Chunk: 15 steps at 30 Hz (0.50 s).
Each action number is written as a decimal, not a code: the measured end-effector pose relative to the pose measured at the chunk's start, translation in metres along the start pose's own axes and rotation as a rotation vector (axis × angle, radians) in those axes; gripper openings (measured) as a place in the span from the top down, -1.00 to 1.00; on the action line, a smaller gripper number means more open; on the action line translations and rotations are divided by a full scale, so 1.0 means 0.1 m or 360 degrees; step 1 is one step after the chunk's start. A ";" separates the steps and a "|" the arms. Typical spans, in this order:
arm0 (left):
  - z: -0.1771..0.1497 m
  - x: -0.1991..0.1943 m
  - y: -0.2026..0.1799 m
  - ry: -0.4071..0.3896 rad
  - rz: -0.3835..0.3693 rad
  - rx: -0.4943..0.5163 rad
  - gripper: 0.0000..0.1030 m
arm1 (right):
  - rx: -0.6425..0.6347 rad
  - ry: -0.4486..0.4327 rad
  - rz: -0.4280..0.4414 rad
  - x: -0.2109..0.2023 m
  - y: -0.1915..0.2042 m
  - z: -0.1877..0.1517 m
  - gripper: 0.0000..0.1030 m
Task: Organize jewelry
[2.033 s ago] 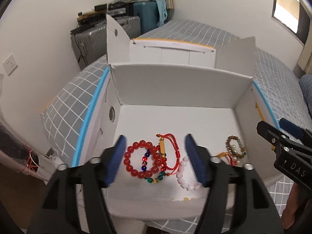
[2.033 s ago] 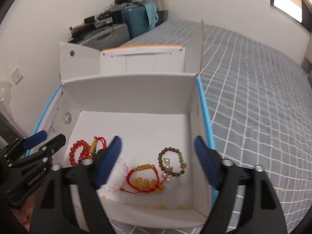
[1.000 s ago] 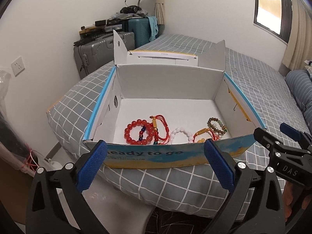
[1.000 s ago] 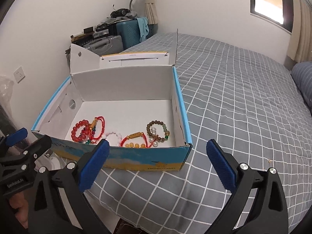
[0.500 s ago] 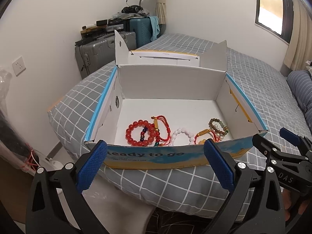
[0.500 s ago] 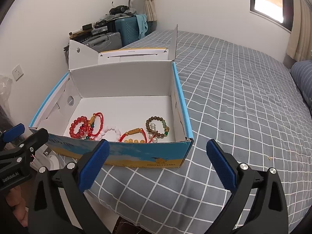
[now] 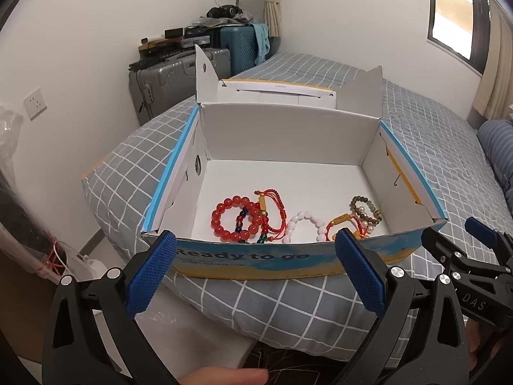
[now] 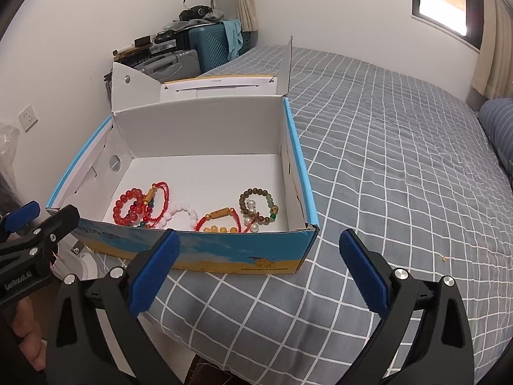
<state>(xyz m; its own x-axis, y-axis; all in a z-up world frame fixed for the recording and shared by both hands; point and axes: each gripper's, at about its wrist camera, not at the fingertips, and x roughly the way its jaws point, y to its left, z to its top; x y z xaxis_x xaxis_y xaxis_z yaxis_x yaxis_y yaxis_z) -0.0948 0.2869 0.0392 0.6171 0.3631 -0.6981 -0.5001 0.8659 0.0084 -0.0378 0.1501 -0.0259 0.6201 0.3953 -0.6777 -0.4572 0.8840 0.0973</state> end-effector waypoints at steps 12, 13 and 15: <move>-0.03 0.00 -0.05 0.0002 0.0016 0.0038 -0.89 | 0.0001 0.0005 -0.0001 0.00 0.00 0.00 -0.85; -0.03 0.00 -0.05 0.0003 0.0012 0.0042 -0.89 | 0.0003 0.0006 0.0001 0.00 0.00 0.00 -0.85; -0.03 0.00 -0.06 0.0004 0.0012 0.0048 -0.89 | 0.0001 0.0007 0.0000 0.00 0.00 0.00 -0.85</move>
<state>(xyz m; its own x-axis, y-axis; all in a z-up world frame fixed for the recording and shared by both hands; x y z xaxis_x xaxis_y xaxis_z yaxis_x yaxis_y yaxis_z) -0.0937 0.2801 0.0369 0.6118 0.3686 -0.6999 -0.4861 0.8732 0.0349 -0.0378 0.1506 -0.0261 0.6172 0.3944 -0.6808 -0.4571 0.8840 0.0977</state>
